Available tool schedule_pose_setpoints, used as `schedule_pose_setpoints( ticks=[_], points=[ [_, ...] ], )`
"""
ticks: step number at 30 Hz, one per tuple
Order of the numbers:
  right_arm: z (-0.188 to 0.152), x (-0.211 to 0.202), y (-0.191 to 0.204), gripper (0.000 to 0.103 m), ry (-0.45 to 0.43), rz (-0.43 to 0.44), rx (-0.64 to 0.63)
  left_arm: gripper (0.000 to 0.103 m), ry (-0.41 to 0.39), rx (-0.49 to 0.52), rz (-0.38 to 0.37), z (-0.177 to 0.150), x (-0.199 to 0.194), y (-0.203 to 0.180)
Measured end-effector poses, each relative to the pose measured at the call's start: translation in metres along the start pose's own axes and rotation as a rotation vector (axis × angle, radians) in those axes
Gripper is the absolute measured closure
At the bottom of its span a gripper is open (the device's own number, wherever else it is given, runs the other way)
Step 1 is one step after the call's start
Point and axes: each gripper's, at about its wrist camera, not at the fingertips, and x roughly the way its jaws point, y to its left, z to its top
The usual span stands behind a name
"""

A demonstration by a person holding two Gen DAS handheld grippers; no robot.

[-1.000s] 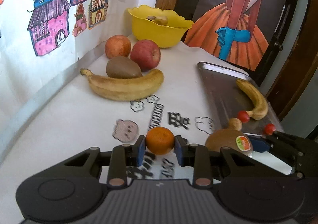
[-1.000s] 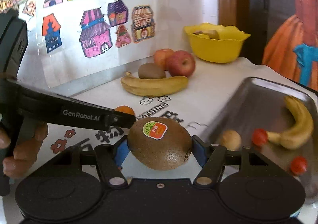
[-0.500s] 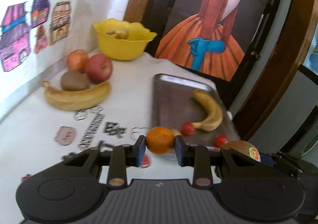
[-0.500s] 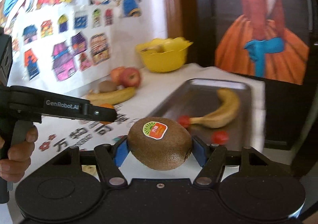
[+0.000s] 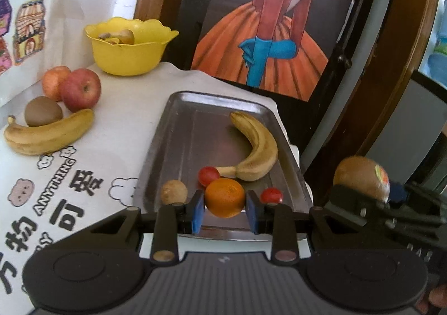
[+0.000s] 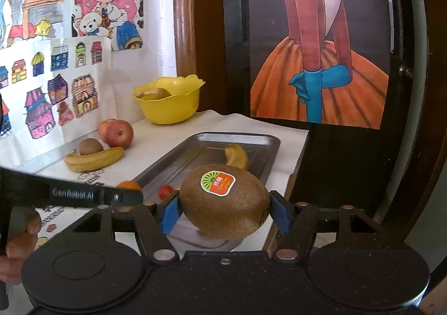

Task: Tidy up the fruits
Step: 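Carry the mandarin and kiwi over the metal tray and open both tools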

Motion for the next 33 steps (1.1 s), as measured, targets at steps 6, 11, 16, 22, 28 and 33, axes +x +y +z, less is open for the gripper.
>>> schedule_pose_setpoints(
  ticks=[6, 11, 16, 22, 28, 33],
  points=[
    [0.003, 0.029, -0.014, 0.035, 0.005, 0.009, -0.011, 0.069, 0.024, 0.023, 0.019, -0.001, 0.016, -0.003],
    [0.003, 0.055, -0.017, 0.036, 0.023, 0.03, -0.012, 0.068, 0.024, 0.048, 0.038, -0.002, 0.023, -0.005],
    [0.001, 0.073, -0.016, 0.036, 0.04, 0.042, -0.01, 0.068, 0.017, 0.081, 0.049, -0.002, 0.026, -0.01],
    [0.003, 0.087, -0.016, 0.036, 0.044, 0.048, 0.005, 0.068, 0.019, 0.099, 0.063, -0.003, 0.03, -0.013],
    [-0.004, 0.098, -0.01, 0.035, 0.075, 0.074, 0.021, 0.068, 0.029, 0.1, 0.071, -0.005, 0.033, -0.012],
    [-0.005, 0.098, -0.009, 0.035, 0.079, 0.077, 0.012, 0.068, 0.037, 0.101, 0.074, -0.005, 0.034, -0.011]
  ],
)
